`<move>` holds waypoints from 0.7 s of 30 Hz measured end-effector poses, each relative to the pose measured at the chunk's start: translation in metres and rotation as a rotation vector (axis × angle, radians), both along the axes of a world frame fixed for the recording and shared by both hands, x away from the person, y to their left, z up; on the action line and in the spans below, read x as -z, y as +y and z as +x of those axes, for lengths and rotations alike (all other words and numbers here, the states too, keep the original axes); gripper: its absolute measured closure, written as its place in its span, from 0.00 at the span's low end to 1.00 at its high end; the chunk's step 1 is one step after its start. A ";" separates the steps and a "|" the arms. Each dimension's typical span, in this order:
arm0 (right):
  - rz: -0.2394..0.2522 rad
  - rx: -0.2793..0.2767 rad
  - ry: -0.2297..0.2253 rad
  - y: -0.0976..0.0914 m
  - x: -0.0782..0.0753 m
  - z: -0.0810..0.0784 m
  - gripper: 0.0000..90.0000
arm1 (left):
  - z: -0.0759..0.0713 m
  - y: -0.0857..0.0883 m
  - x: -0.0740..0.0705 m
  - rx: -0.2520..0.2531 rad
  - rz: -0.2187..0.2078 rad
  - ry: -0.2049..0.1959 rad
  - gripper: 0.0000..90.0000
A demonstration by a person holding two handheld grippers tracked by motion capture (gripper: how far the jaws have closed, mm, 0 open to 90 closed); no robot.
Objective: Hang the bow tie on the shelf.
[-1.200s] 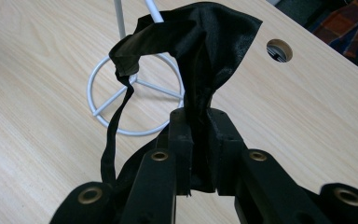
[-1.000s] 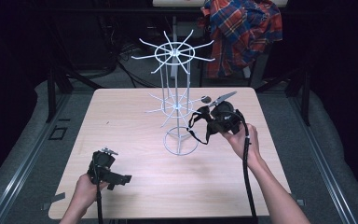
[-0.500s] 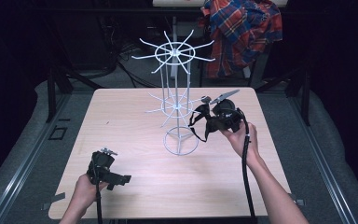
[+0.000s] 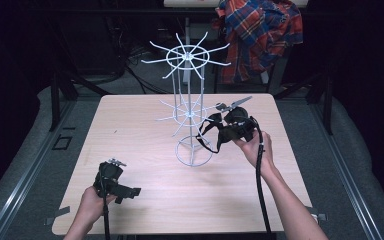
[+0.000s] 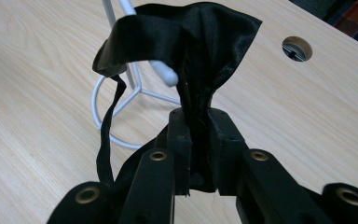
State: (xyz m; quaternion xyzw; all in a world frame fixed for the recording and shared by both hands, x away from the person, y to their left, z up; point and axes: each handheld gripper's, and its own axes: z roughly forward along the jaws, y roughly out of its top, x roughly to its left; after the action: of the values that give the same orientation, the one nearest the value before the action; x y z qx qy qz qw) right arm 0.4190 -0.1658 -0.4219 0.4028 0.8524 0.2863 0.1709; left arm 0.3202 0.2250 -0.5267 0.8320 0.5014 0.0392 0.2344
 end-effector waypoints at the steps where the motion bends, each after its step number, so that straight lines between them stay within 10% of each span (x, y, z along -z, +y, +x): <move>1: -0.002 -0.003 0.004 0.000 0.001 0.000 0.89 | 0.000 0.000 0.000 0.003 0.002 -0.001 0.00; 21: 0.047 -0.018 0.040 -0.001 0.009 -0.002 0.82 | 0.000 0.000 0.000 0.005 0.004 0.000 0.00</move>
State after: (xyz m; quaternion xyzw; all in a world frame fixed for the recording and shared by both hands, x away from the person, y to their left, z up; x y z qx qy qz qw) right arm 0.4166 -0.1669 -0.4313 0.4047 0.8523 0.2995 0.1416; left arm 0.3203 0.2245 -0.5266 0.8336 0.4992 0.0397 0.2329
